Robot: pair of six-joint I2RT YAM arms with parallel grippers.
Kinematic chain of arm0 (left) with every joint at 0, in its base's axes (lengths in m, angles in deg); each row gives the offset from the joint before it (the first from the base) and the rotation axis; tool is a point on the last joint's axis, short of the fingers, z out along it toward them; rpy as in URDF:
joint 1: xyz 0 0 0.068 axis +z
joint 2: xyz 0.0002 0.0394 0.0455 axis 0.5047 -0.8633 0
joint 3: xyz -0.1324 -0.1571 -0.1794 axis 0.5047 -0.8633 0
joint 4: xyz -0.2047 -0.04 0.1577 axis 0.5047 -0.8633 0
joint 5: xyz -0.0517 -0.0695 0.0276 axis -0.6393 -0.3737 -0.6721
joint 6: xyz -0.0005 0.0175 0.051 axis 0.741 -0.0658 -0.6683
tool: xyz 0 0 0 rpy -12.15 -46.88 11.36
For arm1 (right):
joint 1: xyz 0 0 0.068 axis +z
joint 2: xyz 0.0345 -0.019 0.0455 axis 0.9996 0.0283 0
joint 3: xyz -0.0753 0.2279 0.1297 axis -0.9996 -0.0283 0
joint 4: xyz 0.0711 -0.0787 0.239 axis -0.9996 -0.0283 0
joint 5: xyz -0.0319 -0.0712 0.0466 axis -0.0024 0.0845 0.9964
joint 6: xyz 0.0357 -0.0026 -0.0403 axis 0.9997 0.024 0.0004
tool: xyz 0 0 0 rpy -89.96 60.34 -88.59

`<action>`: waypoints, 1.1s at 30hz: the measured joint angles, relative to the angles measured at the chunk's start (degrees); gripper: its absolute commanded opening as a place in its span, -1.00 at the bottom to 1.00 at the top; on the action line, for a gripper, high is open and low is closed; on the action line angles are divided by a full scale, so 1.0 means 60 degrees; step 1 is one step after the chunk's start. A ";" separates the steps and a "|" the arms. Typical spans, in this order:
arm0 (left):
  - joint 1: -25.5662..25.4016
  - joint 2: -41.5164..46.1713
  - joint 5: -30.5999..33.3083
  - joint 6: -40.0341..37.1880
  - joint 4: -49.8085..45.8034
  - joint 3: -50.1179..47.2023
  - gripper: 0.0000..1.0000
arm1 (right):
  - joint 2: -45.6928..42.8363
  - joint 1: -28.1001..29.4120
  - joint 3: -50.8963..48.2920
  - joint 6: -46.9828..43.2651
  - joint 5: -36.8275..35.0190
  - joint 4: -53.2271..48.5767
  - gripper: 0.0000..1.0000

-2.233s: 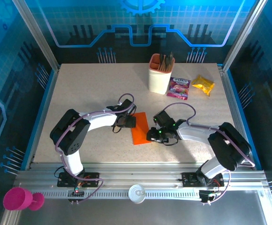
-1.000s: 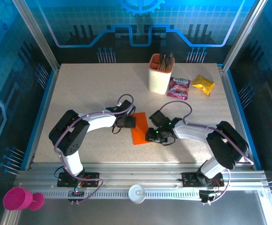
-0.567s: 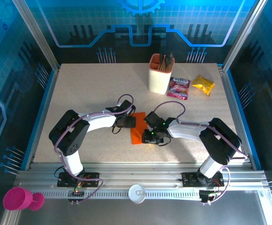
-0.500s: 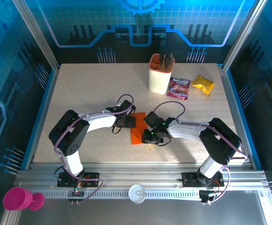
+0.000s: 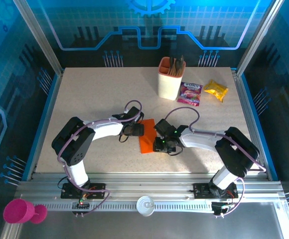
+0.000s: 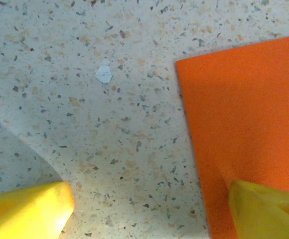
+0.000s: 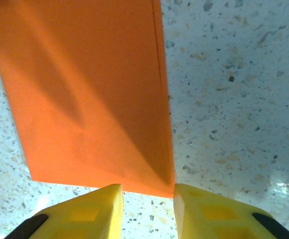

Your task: Fold a paper plane with a square sheet of paper (pick it up from the middle)

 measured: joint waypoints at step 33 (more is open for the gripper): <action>0.0000 0.0095 0.0000 0.0018 0.0277 -0.0215 0.68 | 0.0663 -0.0022 0.0732 0.0000 0.0557 0.0372 -0.50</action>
